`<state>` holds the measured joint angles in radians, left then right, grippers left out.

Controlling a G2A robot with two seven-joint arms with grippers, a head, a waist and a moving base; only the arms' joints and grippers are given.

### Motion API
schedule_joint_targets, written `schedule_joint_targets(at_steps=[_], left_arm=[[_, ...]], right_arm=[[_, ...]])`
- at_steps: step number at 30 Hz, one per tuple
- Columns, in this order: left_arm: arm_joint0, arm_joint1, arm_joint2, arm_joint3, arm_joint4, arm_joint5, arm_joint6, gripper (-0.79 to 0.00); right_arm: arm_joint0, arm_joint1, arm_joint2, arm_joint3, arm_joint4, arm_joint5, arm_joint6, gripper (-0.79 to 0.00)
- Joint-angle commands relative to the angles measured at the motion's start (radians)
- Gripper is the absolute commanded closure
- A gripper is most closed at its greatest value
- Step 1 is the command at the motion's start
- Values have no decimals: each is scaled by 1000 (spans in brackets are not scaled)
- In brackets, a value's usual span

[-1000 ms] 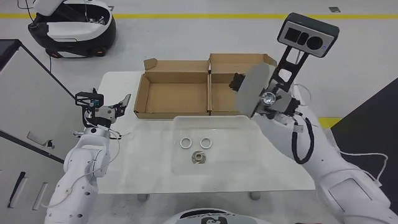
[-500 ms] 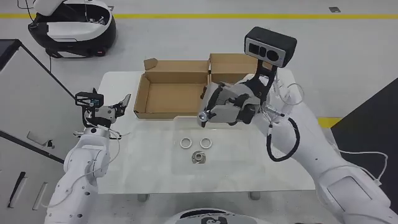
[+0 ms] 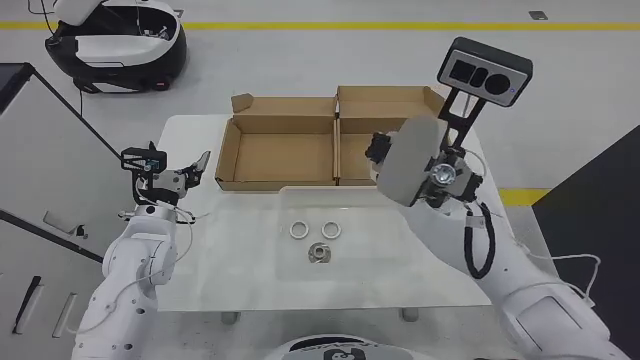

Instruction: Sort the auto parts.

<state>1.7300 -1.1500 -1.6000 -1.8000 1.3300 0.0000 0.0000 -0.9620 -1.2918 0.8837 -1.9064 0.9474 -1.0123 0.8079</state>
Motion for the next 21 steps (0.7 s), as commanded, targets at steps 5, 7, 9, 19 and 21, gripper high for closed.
schedule_joint_targets(at_steps=[5, 7, 9, 19, 21], left_arm=[[0, 0, 0, 0, 0, 0, 0, -785], [0, 0, 0, 0, 0, 0, 0, -785], [0, 0, 0, 0, 0, 0, 0, -785], [0, 0, 0, 0, 0, 0, 0, -785], [0, 0, 0, 0, 0, 0, 0, -785]], right_arm=[[-19, -34, 3, -14, 13, 0, 0, 0], [-19, -36, 3, -14, 14, 0, 0, 0], [-19, -36, 3, -14, 14, 0, 0, 0], [-19, -36, 3, -14, 14, 0, 0, 0], [-19, -36, 3, -14, 14, 0, 0, 0]])
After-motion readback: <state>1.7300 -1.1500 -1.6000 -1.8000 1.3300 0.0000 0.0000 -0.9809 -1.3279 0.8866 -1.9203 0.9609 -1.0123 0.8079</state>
